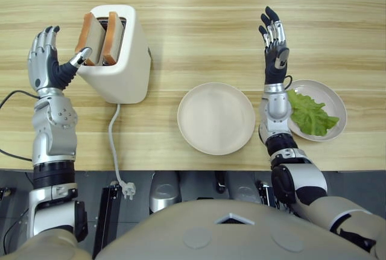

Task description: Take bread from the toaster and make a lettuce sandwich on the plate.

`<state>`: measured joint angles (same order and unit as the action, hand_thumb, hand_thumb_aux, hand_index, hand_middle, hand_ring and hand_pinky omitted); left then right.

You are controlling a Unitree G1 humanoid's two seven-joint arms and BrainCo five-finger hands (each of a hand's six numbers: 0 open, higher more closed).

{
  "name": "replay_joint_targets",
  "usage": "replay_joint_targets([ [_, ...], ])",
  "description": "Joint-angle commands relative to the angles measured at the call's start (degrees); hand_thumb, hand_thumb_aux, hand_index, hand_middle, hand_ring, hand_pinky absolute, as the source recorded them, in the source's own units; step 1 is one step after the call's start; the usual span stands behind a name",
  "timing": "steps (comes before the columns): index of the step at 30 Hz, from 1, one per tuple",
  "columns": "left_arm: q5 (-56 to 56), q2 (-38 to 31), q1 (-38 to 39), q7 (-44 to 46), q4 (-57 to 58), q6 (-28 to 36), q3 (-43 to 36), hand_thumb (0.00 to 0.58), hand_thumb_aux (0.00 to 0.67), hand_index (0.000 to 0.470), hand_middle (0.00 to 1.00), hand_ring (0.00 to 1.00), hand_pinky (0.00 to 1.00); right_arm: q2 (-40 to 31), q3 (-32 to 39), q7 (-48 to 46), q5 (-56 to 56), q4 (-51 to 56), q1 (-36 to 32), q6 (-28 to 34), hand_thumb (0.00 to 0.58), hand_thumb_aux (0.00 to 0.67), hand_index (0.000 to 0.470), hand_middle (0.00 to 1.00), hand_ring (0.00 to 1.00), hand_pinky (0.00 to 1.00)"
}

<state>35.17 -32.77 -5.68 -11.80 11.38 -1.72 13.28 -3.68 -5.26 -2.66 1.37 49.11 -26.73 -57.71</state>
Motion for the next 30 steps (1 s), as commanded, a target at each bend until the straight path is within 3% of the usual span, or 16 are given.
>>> replay_joint_targets([
  [1,-0.91,0.38,0.45,0.17,2.23,-0.45,-2.78,0.285,0.192,0.132,0.0,0.0,0.0,0.22,0.59,-0.33,0.06,0.56,-0.24,-0.01,0.0,0.0,0.0,0.0,0.0,0.0],
  [5,-0.84,0.63,0.16,-0.23,2.39,-0.81,-4.67,0.241,0.158,0.108,0.0,0.0,0.0,0.29,0.64,-0.37,0.19,0.49,-0.23,-0.02,0.0,0.0,0.0,0.0,0.0,0.0],
  [9,-1.46,0.64,-0.19,-0.11,2.26,-1.64,-5.93,0.248,0.163,0.112,0.0,0.0,0.0,0.31,0.76,-0.4,0.37,0.61,-0.33,0.04,0.0,0.0,0.0,0.0,0.0,0.0],
  [11,-1.82,0.4,-0.39,-0.34,1.95,-2.05,-6.09,0.34,0.239,0.164,0.0,0.0,0.0,0.29,0.85,-0.29,0.57,0.7,-0.33,0.02,0.0,0.0,0.0,0.0,0.0,0.0],
  [13,-1.85,0.04,-0.56,-1.05,1.36,-2.4,-5.85,0.352,0.25,0.171,0.0,0.0,0.0,0.27,0.93,-0.17,0.73,0.75,-0.31,0.03,0.0,0.0,0.0,0.0,0.0,0.0],
  [14,-1.78,-0.2,-0.61,-1.55,0.94,-2.56,-5.6,0.449,0.352,0.242,0.0,0.0,0.0,0.26,1.01,-0.13,0.81,0.8,-0.3,0.05,0.0,0.0,0.0,0.0,0.0,0.0],
  [19,-2.03,-1.12,-1.6,-2.12,1.47,-2.73,-5.48,0.485,0.399,0.274,0.0,0.0,0.0,0.09,1.37,0.26,1.28,1.03,-0.28,0.11,0.0,0.0,0.0,0.0,0.0,0.0],
  [22,-2.13,-1.02,-1.74,-2.36,2.28,-2.94,-5.58,0.578,0.636,0.437,0.0,0.0,0.0,0.07,1.67,0.41,1.57,1.39,-0.45,0.14,0.0,0.0,0.0,0.0,0.0,0.0],
  [23,-2.15,-0.94,-1.86,-2.46,2.53,-3.05,-5.7,0.58,0.67,0.46,0.0,0.0,0.0,0.02,1.75,0.46,1.63,1.5,-0.49,0.14,0.0,0.0,0.0,0.0,0.0,0.0],
  [30,-1.78,-0.87,-3.02,-3.62,3.51,-3.89,-7.17,0.579,0.641,0.44,0.0,0.0,0.0,-0.22,2.02,0.79,2.36,2.29,-0.67,-0.02,0.0,0.0,0.0,0.0,0.0,0.0],
])
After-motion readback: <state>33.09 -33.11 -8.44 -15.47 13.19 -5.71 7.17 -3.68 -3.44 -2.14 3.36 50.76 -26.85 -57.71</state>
